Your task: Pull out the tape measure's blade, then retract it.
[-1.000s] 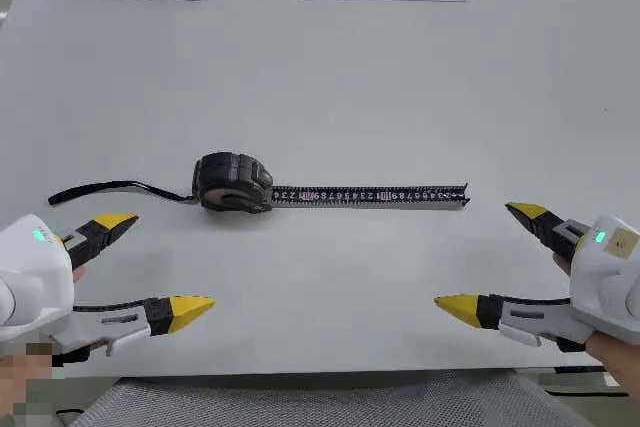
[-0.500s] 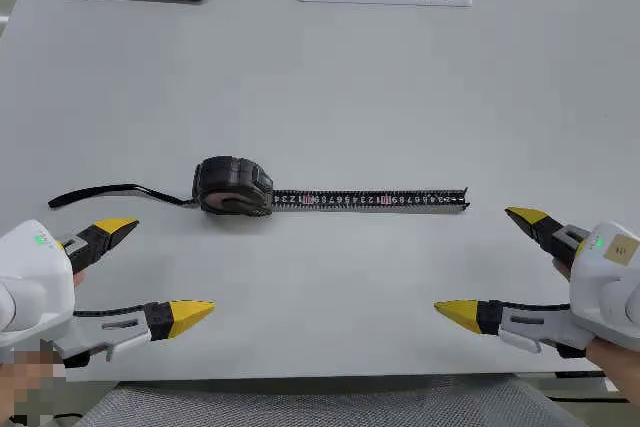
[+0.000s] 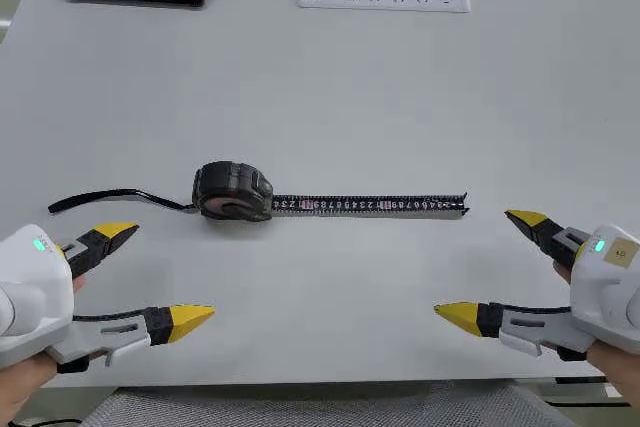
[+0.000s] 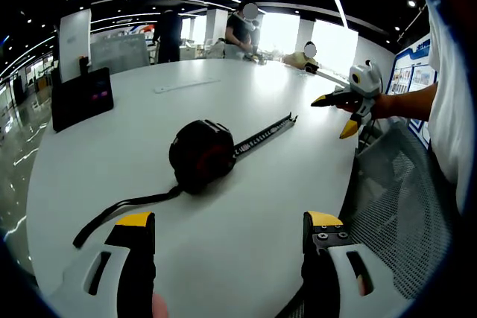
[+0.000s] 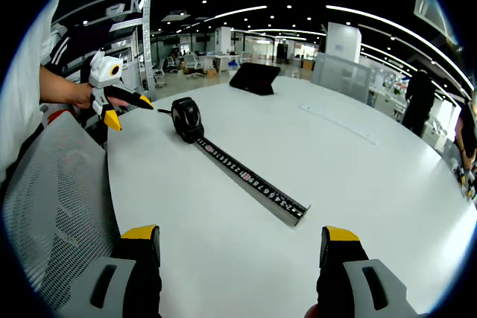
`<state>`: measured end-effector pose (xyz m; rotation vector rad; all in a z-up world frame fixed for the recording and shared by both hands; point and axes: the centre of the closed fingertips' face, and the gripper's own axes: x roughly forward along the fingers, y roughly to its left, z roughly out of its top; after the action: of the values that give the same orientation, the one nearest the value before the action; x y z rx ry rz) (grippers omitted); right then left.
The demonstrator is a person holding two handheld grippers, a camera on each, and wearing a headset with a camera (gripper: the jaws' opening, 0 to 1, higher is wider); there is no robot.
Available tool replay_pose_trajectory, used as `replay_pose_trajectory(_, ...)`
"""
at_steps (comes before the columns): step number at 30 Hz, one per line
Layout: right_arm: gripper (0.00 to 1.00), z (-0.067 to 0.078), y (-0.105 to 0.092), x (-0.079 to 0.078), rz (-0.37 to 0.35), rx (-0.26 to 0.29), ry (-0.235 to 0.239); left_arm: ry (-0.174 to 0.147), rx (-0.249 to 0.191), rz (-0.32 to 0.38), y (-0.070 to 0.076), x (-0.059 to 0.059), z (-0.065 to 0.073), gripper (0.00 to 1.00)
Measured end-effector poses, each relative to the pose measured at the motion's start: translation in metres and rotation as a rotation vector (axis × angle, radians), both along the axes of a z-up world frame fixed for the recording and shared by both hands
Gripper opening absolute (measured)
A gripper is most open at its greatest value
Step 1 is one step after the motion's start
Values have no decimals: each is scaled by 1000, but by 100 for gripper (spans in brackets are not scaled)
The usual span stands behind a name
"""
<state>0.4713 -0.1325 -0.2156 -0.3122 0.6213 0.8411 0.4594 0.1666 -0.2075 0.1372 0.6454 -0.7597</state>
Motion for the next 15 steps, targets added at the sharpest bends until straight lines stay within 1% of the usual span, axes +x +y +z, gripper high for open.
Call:
replay_pose_trajectory(5,88,1,1,0,0,0,-1,-1,1,0,0,0,0,78)
replay_pose_trajectory(12,88,3,1,5,6,2,-9,-12,-1,1,-1,5,4,79)
replay_pose_trajectory(15,88,3,1,5,6,2,-10,-10,-3,3,-1,5,4,79)
